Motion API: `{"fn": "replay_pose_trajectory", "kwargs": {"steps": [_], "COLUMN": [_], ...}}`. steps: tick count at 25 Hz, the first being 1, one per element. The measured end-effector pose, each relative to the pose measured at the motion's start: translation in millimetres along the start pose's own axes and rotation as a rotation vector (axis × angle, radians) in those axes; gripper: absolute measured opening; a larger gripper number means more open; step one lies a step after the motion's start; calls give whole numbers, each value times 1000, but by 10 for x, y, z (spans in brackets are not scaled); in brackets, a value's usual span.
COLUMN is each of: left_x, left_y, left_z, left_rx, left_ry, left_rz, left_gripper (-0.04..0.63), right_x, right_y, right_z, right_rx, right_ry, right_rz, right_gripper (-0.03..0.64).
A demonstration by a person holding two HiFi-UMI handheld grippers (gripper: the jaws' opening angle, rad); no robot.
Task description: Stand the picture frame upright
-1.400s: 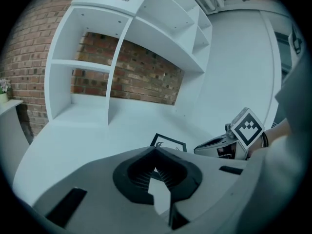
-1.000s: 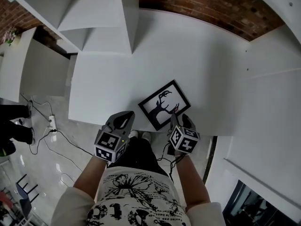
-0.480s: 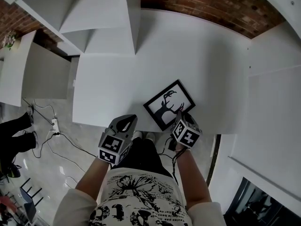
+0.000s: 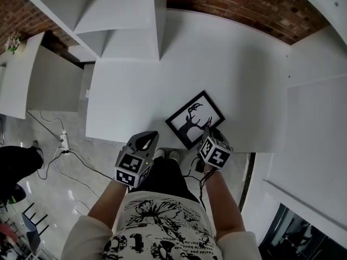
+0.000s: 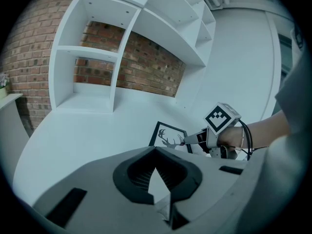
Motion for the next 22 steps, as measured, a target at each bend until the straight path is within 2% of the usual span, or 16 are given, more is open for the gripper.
{"fn": "replay_pose_trajectory", "kwargs": {"steps": [9,14,22], "left_x": [26,77,48], "left_y": [184,279,454], "left_z": [101,210,331], "left_rx": [21,20,27], "left_ry": [-33,-60,-47], "left_rz": [19,42,46], "left_gripper": [11,11,11], "right_x": [80,166,260], "right_y": [102,168,293], "right_z": [50,91,149], "right_rx": [10,24,30], "right_ry": [-44,-66,-70], "right_rz": [77,133,167], "right_gripper": [140,115,94]}}
Point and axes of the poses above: the fingertips, and each gripper's own axes: z backward along the fingers, x to its left, y out of its underside, the point moved 9 cm from there along z, backward along the fingers, and after that the axes turned 4 degrees about -y, right-handed, at the moved point
